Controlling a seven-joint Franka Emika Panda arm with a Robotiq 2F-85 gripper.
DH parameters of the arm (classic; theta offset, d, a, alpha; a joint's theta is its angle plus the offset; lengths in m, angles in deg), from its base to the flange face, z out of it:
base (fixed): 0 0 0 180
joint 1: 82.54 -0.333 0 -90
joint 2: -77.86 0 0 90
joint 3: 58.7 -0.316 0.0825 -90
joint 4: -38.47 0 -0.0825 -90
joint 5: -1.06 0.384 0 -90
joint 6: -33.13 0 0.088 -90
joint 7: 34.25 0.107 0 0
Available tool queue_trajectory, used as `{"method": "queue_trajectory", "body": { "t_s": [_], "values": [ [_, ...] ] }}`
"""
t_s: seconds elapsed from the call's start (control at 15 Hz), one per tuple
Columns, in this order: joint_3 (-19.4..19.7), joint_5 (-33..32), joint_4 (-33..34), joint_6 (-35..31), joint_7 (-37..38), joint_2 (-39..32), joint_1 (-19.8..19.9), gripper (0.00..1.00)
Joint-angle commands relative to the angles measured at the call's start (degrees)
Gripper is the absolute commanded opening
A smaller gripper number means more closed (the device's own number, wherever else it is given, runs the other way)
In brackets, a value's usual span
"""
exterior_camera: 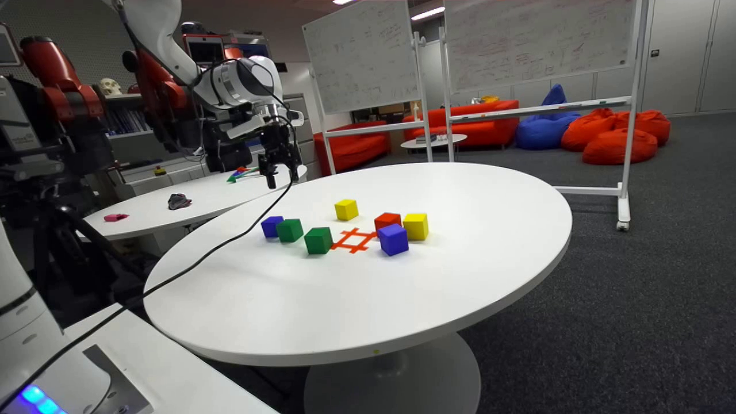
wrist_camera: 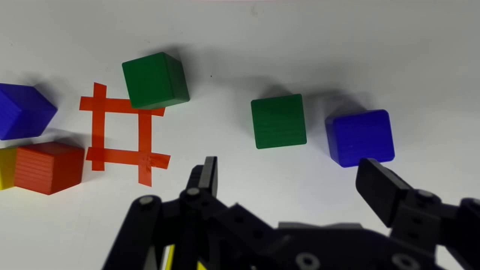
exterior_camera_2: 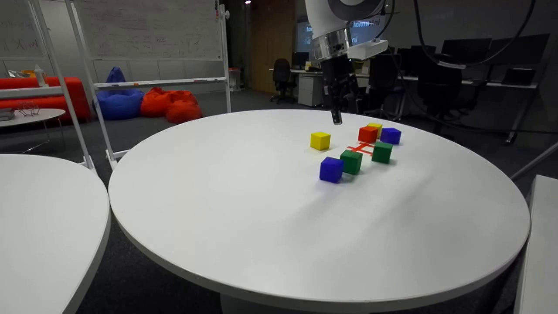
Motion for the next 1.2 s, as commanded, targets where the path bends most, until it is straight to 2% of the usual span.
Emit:
{"method": "queue_trajectory", "body": {
  "t_s": [0.0, 0.4, 0.87, 1.13],
  "values": [
    [0.3, -1.1, 0.1, -0.3, 1.5, -0.4, -0.8, 1.00],
    [0.9, 1.8, -1.1, -1.6, -0.6, 0.8, 1.7, 1.00],
    [0.6, 10.5, -2.4, -4.3, -10.3, 1.8, 6.8, 1.00],
    [1.3, 8.9, 0.0, -2.7, -9.1, -0.3, 6.4, 1.00]
  ]
}}
